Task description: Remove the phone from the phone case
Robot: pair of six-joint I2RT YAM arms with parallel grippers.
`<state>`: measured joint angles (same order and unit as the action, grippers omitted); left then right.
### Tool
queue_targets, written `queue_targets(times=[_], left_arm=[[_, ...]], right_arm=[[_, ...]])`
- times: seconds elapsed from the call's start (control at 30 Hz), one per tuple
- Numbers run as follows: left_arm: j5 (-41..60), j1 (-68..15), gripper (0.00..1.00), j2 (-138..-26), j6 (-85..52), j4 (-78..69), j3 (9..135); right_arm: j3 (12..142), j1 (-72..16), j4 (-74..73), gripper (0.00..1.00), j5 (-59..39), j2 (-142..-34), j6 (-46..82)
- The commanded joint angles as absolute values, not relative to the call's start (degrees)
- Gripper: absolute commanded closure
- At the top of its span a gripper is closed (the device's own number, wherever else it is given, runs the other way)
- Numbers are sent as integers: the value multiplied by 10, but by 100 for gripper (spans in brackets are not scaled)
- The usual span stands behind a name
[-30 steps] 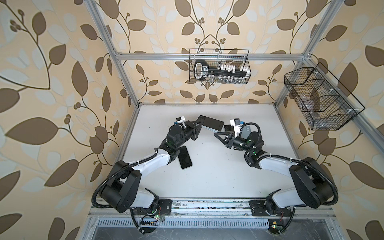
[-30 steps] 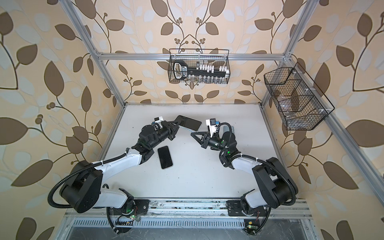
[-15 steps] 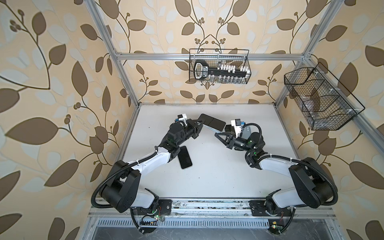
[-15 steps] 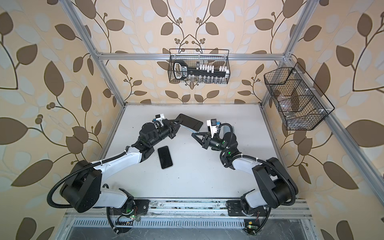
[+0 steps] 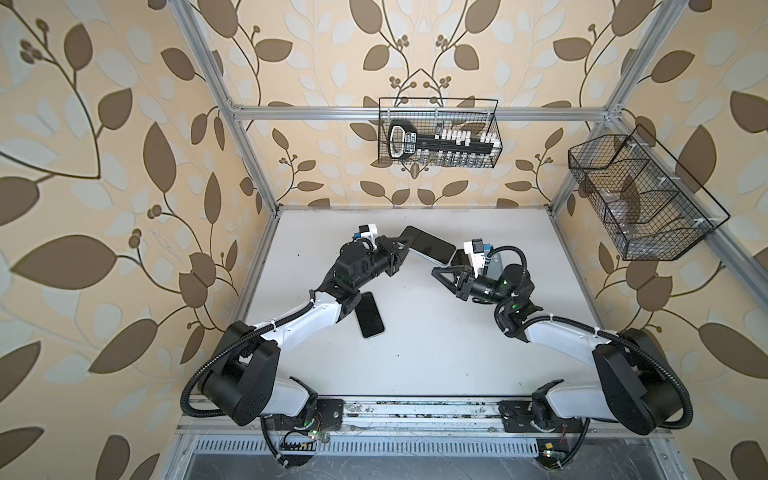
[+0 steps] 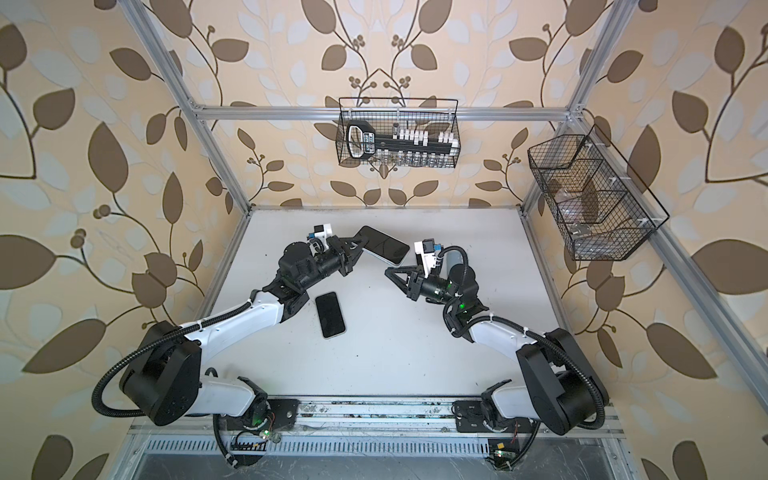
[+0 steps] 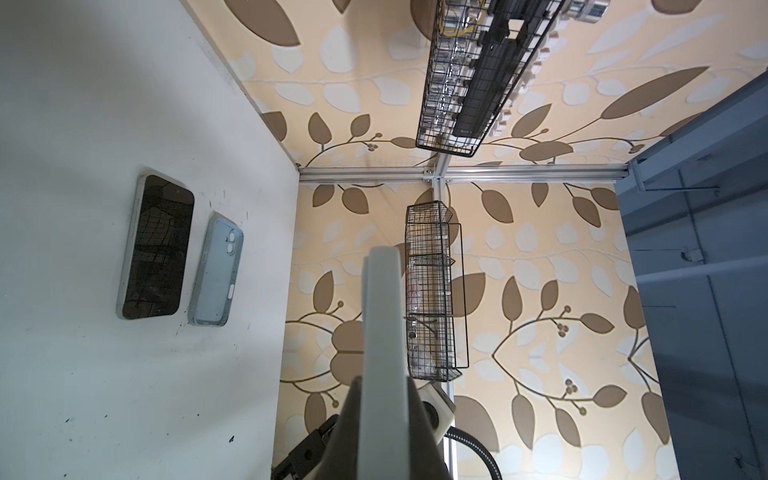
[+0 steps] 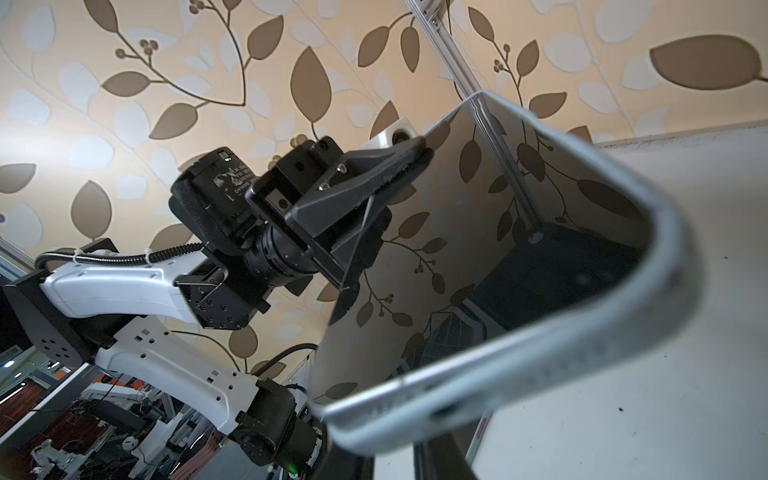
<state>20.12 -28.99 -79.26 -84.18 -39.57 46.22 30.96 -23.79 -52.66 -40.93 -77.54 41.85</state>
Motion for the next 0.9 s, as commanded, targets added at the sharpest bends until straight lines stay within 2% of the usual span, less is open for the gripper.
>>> queue_targets(times=[0.0, 0.2, 0.5, 0.73, 0.87], left_arm=[[222, -296, 100, -764, -833, -448, 496], [225, -296, 100, -770, -826, -440, 500], [239, -295, 100, -769, -773, -359, 519], [272, -280, 100, -767, -736, -314, 529], [303, -268, 100, -766, -678, -233, 570]], right_arm=[[312, -236, -480, 81, -407, -755, 393], [307, -231, -443, 80, -408, -726, 382], [311, -204, -304, 77, -424, -658, 318], [333, -166, -241, 75, -473, -649, 289], [349, -150, -196, 68, -493, -642, 264]])
